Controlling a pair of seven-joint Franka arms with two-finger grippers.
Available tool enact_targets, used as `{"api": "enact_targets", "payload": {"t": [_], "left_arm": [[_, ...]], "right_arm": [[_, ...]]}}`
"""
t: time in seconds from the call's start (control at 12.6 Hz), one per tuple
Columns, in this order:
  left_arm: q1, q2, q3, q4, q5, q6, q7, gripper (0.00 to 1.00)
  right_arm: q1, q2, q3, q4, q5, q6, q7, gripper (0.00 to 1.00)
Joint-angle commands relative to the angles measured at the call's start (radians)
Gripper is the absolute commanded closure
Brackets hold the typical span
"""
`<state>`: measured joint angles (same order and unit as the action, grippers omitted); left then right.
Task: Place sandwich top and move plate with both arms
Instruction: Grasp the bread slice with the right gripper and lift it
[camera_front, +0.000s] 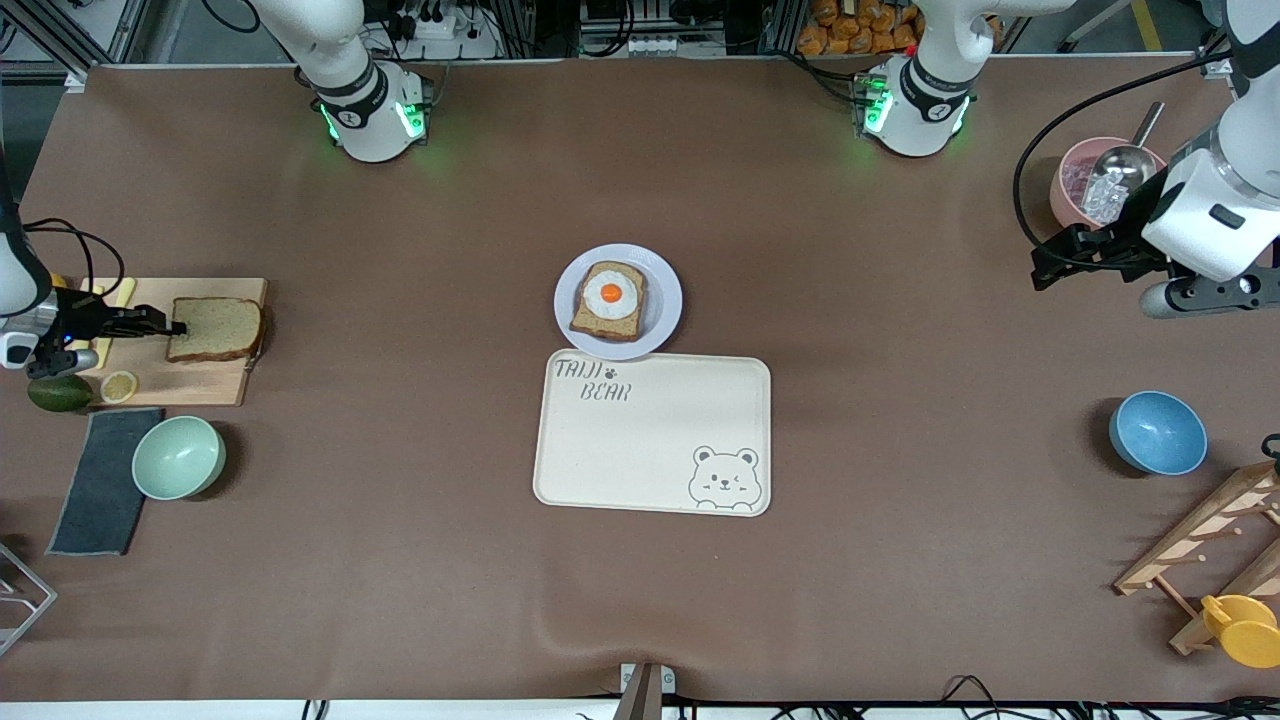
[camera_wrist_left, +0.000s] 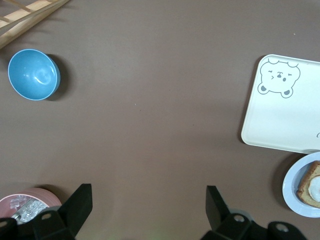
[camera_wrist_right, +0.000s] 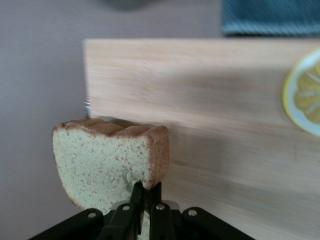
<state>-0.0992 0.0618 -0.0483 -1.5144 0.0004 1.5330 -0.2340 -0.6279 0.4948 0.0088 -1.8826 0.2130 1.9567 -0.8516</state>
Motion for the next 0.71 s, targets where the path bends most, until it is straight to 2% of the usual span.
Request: {"api": "enact_targets", "payload": {"t": [0.0,0.4,0.63], "left_arm": [[0.001,-0.005,-0.019,0.003,0.012,0.007,-0.013,0.0],[-0.001,-0.007,-0.022,0.005,0.016,0.007,-0.011,0.0],[0.001,-0.007,-0.035,0.003,0.016,0.006,-0.013,0.0]], "right_arm": [[0.046,-0.057,0.0,0.002,0.017,-0.07,0.054,1.0],[0.177,-0.127,0.0,0.0,0.121,-0.241,0.25,1.0],[0.295,-0.151,0.0,-0.004,0.16,-0.275,0.35,1.0]]}}
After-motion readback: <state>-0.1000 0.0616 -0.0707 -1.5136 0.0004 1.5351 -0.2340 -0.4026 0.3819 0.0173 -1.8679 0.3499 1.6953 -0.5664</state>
